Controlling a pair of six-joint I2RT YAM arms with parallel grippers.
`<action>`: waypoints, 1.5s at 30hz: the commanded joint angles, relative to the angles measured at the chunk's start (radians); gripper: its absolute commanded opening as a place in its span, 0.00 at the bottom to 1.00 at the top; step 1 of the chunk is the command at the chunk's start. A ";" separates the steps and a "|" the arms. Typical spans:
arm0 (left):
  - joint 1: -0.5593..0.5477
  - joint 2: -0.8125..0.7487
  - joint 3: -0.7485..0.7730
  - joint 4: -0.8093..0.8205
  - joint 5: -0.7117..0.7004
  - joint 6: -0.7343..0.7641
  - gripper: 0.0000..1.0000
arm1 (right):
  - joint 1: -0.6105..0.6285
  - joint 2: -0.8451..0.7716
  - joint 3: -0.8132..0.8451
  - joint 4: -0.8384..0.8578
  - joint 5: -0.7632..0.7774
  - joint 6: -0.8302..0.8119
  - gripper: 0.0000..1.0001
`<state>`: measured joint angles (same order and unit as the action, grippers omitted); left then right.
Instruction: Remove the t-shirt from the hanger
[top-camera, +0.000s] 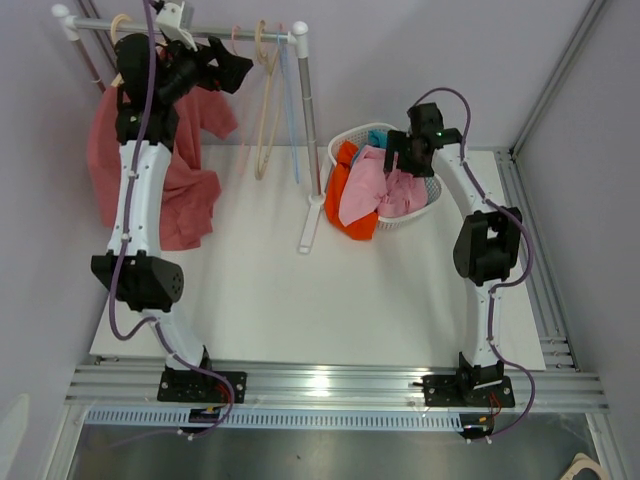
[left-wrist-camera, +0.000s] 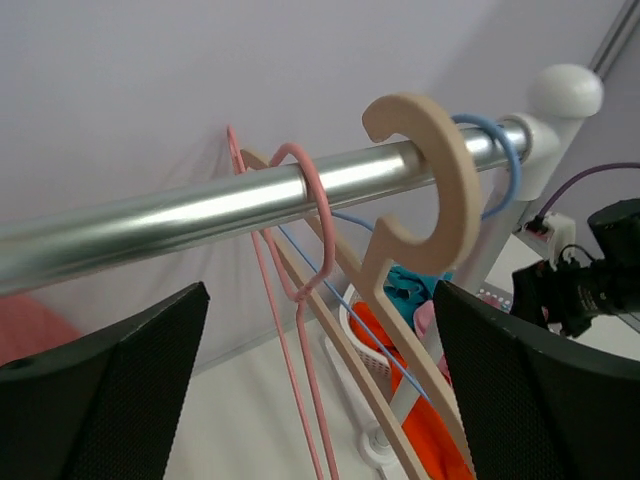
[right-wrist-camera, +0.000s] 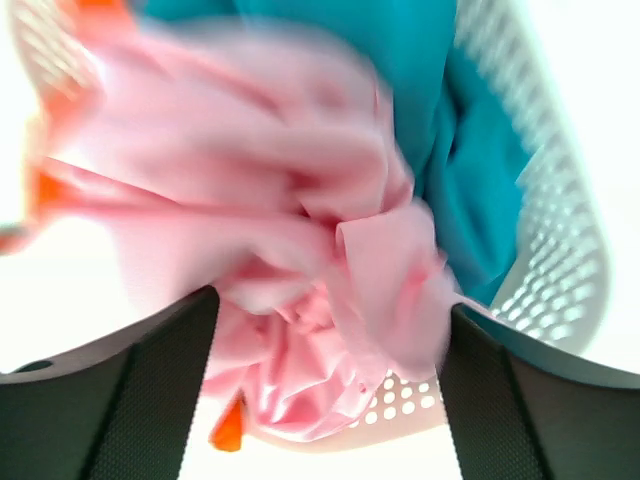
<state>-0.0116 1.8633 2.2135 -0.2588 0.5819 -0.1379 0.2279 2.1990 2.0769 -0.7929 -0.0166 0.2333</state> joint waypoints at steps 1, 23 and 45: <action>0.042 -0.175 0.005 -0.043 -0.066 -0.017 1.00 | 0.010 -0.073 0.164 -0.051 0.067 -0.022 0.88; 0.355 -0.342 -0.272 -0.011 -0.315 -0.058 0.99 | 0.037 -0.347 0.123 0.003 0.106 -0.054 0.99; 0.363 0.057 0.075 0.081 -0.068 -0.031 0.77 | 0.053 -0.338 0.009 0.112 -0.029 -0.055 0.99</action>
<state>0.3683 1.9293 2.2269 -0.2184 0.5049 -0.1825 0.2741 1.8832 2.1002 -0.7177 -0.0166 0.2012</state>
